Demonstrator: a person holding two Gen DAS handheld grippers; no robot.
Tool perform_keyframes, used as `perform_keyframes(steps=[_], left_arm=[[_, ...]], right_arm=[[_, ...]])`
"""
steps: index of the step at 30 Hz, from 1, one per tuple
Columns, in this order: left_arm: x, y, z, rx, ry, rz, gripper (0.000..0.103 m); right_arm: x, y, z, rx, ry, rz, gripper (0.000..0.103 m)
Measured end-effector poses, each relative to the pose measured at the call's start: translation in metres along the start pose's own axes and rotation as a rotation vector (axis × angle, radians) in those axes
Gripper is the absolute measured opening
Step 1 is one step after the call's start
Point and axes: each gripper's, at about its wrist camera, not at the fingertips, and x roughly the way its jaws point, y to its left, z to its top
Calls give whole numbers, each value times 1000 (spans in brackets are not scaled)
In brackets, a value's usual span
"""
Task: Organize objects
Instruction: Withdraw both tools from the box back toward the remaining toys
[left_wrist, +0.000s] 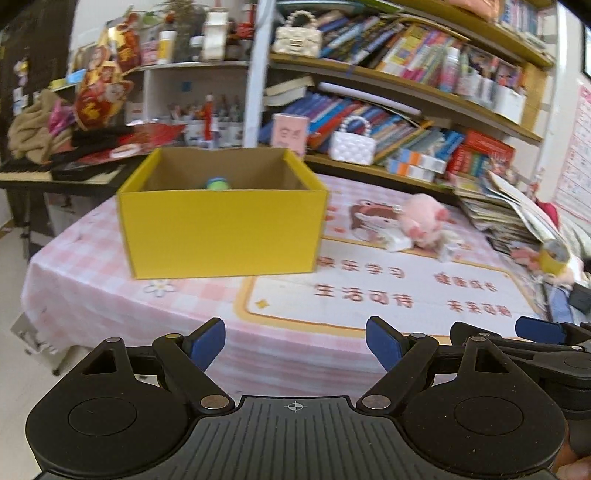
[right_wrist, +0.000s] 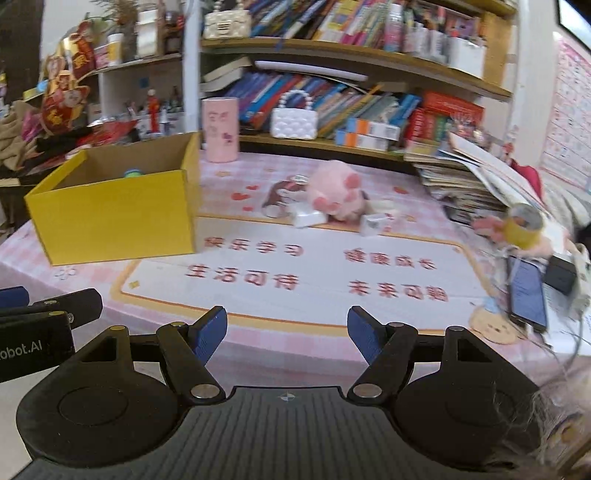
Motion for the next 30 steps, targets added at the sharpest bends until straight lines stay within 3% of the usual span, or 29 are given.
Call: perform_keyframes(steps=[17,30], left_arm=[[42,-59,11,119,66,-117,85],[95,-87,41,92,88,-91,85]], right_arm=[[18,-62,-4,122,73,-138,70],[76,-96,29,92,107,-84,70]])
